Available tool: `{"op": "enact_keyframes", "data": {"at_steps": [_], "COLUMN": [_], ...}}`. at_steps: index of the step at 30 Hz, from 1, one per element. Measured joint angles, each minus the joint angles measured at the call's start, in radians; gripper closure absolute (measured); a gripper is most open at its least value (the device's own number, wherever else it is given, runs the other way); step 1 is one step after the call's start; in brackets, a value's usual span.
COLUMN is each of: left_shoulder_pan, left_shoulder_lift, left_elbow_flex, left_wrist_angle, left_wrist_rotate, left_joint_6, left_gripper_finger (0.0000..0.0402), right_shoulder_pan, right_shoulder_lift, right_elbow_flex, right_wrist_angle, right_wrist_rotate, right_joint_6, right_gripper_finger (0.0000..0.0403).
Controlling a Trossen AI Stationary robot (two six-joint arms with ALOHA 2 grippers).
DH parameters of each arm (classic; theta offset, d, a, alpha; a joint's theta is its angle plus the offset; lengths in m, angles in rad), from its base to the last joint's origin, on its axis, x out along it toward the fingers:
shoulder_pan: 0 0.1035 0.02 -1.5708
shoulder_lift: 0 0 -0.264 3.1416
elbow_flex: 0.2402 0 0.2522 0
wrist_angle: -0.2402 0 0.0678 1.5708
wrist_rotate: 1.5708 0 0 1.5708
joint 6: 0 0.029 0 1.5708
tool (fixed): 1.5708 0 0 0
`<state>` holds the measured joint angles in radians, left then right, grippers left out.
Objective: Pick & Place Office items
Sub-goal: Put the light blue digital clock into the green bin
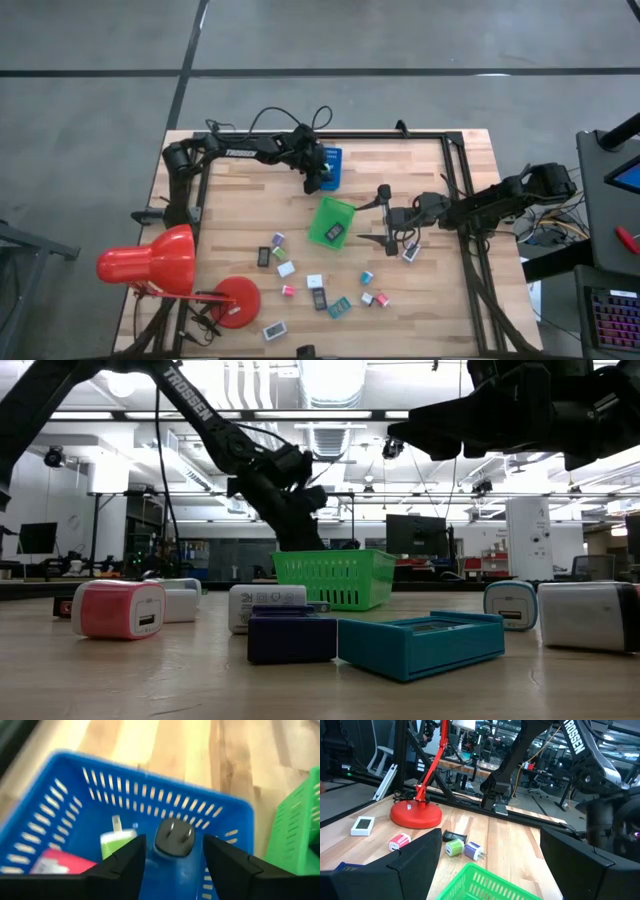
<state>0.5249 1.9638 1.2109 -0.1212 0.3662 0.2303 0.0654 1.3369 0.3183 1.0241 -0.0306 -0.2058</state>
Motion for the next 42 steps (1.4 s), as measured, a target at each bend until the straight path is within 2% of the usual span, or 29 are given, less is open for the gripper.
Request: {"op": "enact_keyframes", "data": {"at_steps": [7, 10, 16, 23, 28, 33, 37, 42], "left_shoulder_pan": [-0.01, -0.02, -0.057, -0.102, -0.154, -0.203, -0.224, -0.232], "left_shoulder_lift": [-0.112, -0.185, -0.349, -0.54, -0.667, -0.778, -0.849, -0.904], "left_elbow_flex": [-0.01, -0.059, -0.245, -0.496, -0.644, -0.773, -0.857, -0.925], "left_wrist_angle": [0.031, 0.101, 0.303, 0.502, 0.571, 0.643, 0.702, 0.735], "left_wrist_rotate": [0.0, 0.004, 0.016, 0.015, 0.011, 0.0, -0.004, -0.004], "left_joint_6": [0.062, 0.078, 0.099, 0.052, 0.052, 0.058, 0.041, 0.02], "left_gripper_finger": [0.0198, 0.0198, 0.0198, 0.0197, 0.0197, 0.0197, 0.0197, 0.0197], "right_shoulder_pan": [0.0, 0.0, -0.001, -0.001, 0.0, 0.0, 0.0, 0.003], "right_shoulder_lift": [0.0, 0.0, 0.0, 0.0, 0.0, -0.001, 0.005, 0.035], "right_elbow_flex": [0.0, 0.0, 0.0, 0.0, 0.008, 0.063, 0.107, 0.135], "right_wrist_angle": [-0.009, -0.015, -0.02, -0.022, -0.041, -0.145, -0.215, -0.264], "right_wrist_rotate": [0.004, 0.005, 0.008, 0.008, 0.008, 0.035, 0.037, 0.089], "right_joint_6": [0.004, 0.004, 0.004, 0.009, 0.023, 0.027, 0.048, 0.076], "right_gripper_finger": [0.0077, 0.0077, 0.0077, 0.0077, 0.0077, 0.0077, 0.0077, 0.0077]}}
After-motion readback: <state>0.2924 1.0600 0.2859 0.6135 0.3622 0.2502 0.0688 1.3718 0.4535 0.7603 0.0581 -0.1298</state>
